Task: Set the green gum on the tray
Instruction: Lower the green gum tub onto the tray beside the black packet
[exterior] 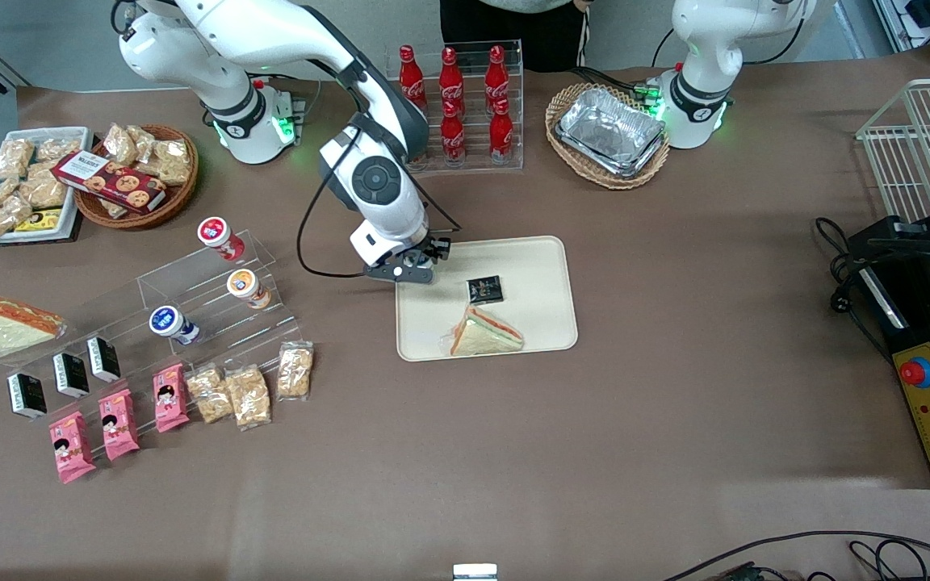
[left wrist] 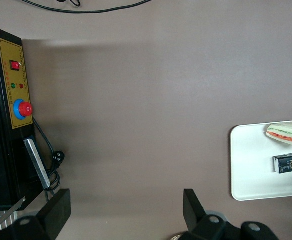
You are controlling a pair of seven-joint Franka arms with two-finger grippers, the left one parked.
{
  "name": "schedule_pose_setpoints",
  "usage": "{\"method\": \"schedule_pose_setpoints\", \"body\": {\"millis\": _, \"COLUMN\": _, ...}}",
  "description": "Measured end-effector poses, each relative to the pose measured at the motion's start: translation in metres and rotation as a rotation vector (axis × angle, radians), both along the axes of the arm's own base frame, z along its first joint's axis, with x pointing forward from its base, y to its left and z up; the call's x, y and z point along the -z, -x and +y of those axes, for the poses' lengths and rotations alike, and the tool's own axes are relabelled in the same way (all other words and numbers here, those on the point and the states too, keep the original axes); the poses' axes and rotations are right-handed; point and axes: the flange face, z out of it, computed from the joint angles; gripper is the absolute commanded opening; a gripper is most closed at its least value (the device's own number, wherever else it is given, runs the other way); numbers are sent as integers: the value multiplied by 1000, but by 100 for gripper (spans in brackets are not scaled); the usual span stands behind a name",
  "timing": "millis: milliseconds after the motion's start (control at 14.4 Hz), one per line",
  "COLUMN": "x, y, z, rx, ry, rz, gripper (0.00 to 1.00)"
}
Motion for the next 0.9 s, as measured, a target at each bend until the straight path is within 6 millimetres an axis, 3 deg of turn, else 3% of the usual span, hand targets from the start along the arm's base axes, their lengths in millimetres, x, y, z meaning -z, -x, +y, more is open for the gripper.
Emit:
{"method": "schedule_pose_setpoints", "body": {"millis": 417, "x": 37, "y": 17, "z": 6, "rx": -13, "ry": 7, "rz": 4, "gripper": 0}}
{"method": "schedule_pose_setpoints", "body": {"millis": 486, "x": 38, "y": 18, "z": 6, "rx": -15, "ry": 8, "rz": 5, "gripper": 31}}
{"method": "schedule_pose_setpoints", "body": {"millis": 556, "x": 39, "y": 20, "z": 7, "rx": -17, "ry": 8, "rz": 6, "gripper": 80}}
{"method": "schedule_pose_setpoints", "body": {"millis": 625, "x": 39, "y": 22, "z": 9, "rx": -20, "ry": 8, "rz": 7, "gripper": 100}}
{"method": "schedule_pose_setpoints", "body": {"millis": 903, "x": 40, "y": 23, "z": 10, "rx": -20, "ry": 8, "rz": 9, "gripper": 100}}
